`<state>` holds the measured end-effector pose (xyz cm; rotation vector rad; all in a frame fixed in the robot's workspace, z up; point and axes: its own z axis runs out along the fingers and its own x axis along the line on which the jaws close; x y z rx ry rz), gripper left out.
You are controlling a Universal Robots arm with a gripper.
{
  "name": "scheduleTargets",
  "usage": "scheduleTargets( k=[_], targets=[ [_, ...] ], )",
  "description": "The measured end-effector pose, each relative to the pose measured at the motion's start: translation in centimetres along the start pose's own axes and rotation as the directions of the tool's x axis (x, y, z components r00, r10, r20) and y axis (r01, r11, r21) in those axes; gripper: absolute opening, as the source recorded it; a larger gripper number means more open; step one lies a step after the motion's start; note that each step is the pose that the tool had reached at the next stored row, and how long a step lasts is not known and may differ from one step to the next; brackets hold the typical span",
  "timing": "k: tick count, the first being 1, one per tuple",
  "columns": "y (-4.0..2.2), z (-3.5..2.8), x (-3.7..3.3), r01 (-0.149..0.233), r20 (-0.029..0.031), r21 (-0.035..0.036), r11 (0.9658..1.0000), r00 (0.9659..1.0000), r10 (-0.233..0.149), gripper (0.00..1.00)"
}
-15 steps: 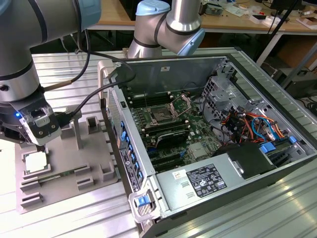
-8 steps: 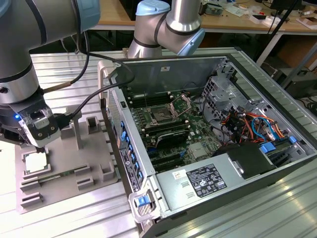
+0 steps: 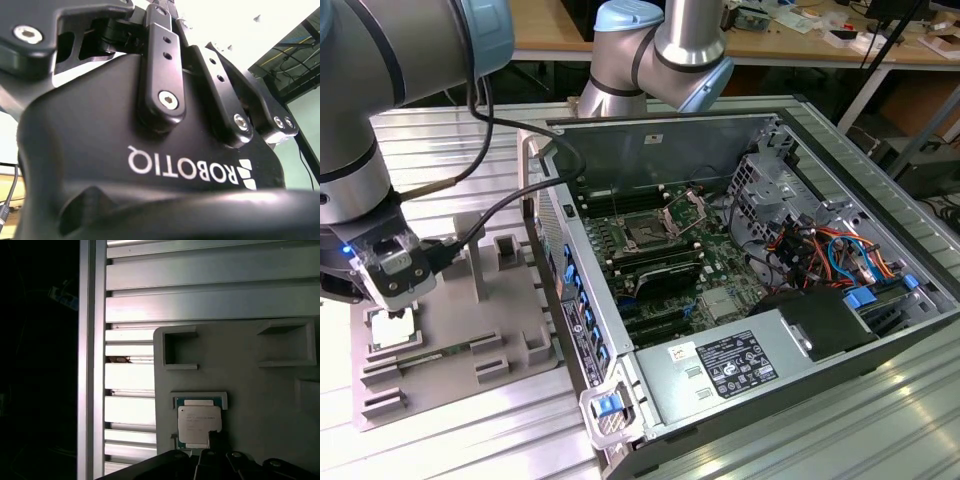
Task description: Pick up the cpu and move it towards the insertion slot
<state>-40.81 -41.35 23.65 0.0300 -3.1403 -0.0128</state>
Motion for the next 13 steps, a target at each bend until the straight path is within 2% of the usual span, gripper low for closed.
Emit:
scheduleTargets(
  k=[6,13],
  targets=[
    [-0.31,0.41,0.22,0.0,0.0,0.0,1.0,1.0,0.0,0.11],
    [-0.37,0.6,0.29,0.001,-0.0002,0.0001,1.0,1.0,-0.001,0.11]
  ],
)
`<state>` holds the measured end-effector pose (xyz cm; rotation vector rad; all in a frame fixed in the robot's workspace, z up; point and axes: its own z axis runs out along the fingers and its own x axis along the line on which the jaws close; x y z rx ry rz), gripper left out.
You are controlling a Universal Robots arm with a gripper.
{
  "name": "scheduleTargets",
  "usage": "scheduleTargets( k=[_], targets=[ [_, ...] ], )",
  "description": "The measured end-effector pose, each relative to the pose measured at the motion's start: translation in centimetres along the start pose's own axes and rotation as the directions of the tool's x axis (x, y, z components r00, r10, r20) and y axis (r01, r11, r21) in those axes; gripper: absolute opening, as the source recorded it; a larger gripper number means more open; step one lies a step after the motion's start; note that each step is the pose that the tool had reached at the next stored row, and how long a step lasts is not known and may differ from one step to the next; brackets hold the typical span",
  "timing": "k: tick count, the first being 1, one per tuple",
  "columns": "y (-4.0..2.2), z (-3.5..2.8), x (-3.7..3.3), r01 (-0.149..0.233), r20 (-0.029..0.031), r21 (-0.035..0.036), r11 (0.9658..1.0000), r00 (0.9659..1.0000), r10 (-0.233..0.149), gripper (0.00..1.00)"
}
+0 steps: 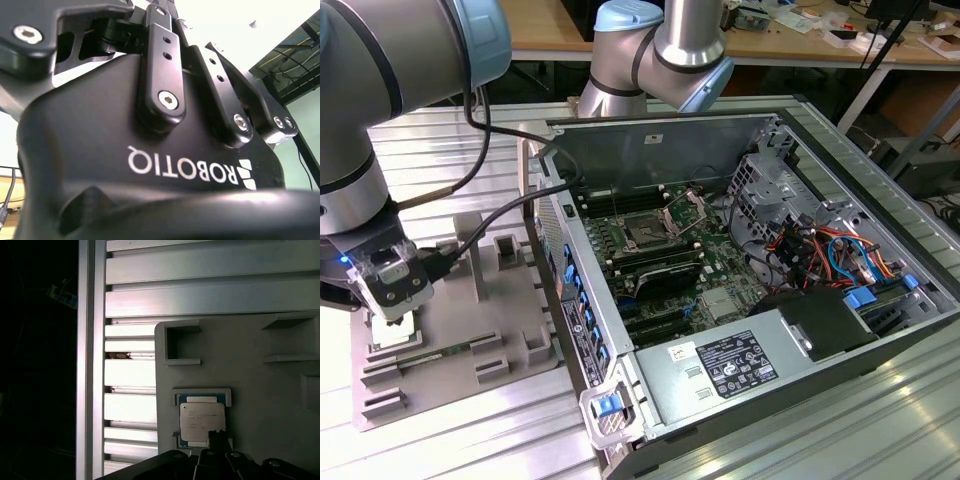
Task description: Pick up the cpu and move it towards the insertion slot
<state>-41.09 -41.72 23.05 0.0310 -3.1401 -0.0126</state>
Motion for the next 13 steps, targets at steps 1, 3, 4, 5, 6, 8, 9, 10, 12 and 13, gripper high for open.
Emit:
scheduleTargets(
  k=[1,3,4,5,6,8,9,10,12,13],
  targets=[
    [0.0,0.03,0.0,0.0,0.0,0.0,1.0,1.0,0.0,0.11],
    [-0.01,0.1,0.0,0.0,0.0001,-0.0001,1.0,1.0,0.0,0.11],
    [-0.01,0.13,0.0,0.0,0.0002,-0.0001,1.0,1.0,0.0,0.11],
    [-0.01,0.16,0.0,0.0,0.0002,-0.0001,1.0,1.0,0.0,0.11],
    [-0.01,0.19,0.0,0.0,0.0002,-0.0001,1.0,1.0,0.0,0.11],
    [-0.01,0.27,0.0,0.0,0.0002,-0.0001,1.0,1.0,0.0,0.11],
    [-0.01,0.3,0.0,0.0,0.0001,-0.0001,1.0,1.0,0.0,0.11],
    [-0.01,0.34,0.0,0.0,0.0001,-0.0001,1.0,1.0,0.0,0.11],
    [-0.01,0.44,0.0,0.0,0.0002,-0.0001,1.0,1.0,0.0,0.11],
    [-0.01,0.51,0.0,0.0,0.0002,-0.0001,1.0,1.0,0.0,0.11]
  ],
)
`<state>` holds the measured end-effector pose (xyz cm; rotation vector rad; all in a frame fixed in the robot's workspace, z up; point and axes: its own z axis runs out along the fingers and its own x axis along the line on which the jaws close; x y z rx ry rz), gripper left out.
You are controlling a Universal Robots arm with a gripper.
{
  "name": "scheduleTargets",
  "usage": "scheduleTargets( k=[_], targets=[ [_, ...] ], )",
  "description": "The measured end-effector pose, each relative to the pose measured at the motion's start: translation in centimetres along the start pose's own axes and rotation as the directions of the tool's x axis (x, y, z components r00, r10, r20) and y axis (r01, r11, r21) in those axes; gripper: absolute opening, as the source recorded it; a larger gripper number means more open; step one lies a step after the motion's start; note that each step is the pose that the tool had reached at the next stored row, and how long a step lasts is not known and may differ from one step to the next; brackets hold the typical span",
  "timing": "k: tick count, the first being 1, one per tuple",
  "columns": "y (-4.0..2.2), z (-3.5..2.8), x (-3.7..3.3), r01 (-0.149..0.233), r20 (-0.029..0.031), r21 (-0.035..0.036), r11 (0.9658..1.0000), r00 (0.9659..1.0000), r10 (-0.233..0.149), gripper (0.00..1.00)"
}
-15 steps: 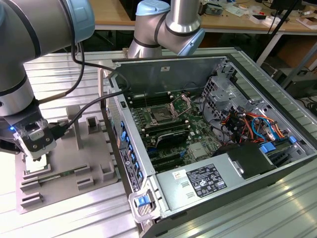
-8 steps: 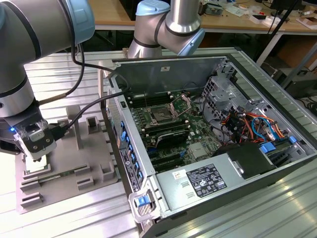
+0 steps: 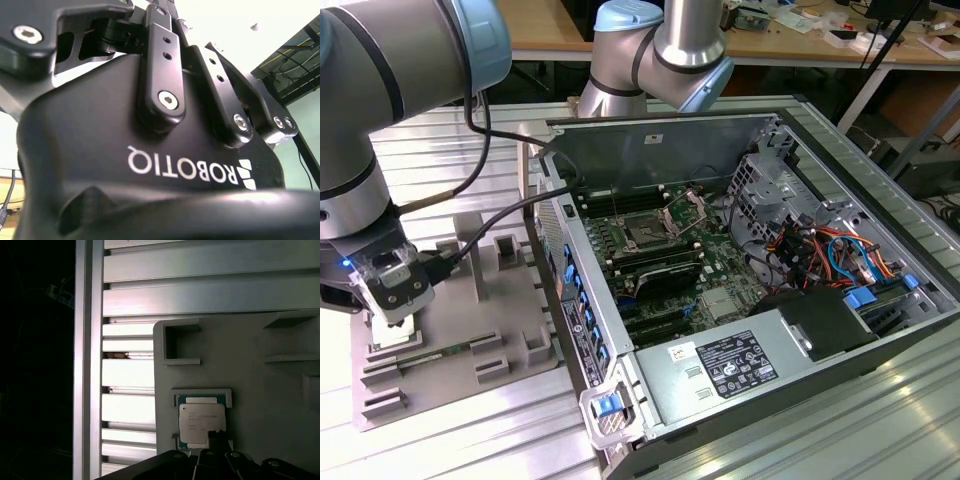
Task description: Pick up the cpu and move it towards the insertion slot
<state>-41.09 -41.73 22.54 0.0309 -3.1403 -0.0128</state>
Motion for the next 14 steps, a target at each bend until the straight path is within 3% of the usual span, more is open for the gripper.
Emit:
scheduleTargets(
  k=[14],
  targets=[
    [0.0,0.71,0.37,0.0,0.0,0.0001,1.0,1.0,0.0,0.11]
  ],
)
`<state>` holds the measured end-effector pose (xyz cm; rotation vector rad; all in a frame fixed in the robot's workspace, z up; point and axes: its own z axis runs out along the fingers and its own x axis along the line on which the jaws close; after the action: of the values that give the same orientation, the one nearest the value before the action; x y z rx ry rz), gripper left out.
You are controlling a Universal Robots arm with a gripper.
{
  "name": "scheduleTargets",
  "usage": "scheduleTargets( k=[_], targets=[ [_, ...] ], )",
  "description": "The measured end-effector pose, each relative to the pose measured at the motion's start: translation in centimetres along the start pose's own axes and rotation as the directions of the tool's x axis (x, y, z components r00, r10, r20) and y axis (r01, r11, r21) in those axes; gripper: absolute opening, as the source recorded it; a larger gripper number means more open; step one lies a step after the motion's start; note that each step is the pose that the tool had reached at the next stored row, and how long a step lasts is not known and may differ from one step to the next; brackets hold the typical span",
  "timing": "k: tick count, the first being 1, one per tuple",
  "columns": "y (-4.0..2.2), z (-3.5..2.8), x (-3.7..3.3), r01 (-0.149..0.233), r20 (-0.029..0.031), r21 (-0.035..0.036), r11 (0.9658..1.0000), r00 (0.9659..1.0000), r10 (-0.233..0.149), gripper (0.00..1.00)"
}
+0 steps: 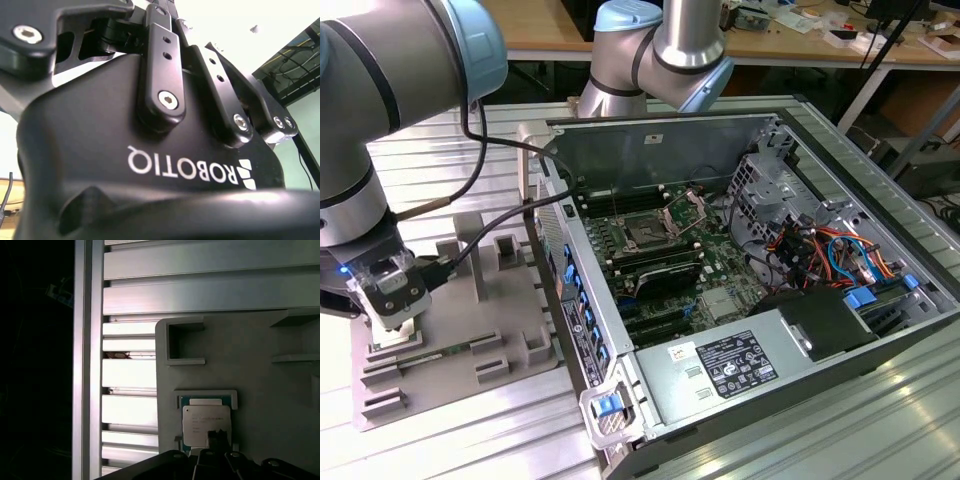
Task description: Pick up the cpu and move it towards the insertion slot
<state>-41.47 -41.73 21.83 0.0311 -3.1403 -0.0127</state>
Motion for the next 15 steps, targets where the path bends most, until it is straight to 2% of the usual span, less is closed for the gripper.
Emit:
scheduleTargets(
  k=[7,15],
  targets=[
    [0.0,0.34,0.0,0.0,0.0,0.0,1.0,1.0,0.0,0.11],
    [0.0,0.37,0.0,0.0,-0.0001,0.0,1.0,1.0,0.0,0.11]
  ],
)
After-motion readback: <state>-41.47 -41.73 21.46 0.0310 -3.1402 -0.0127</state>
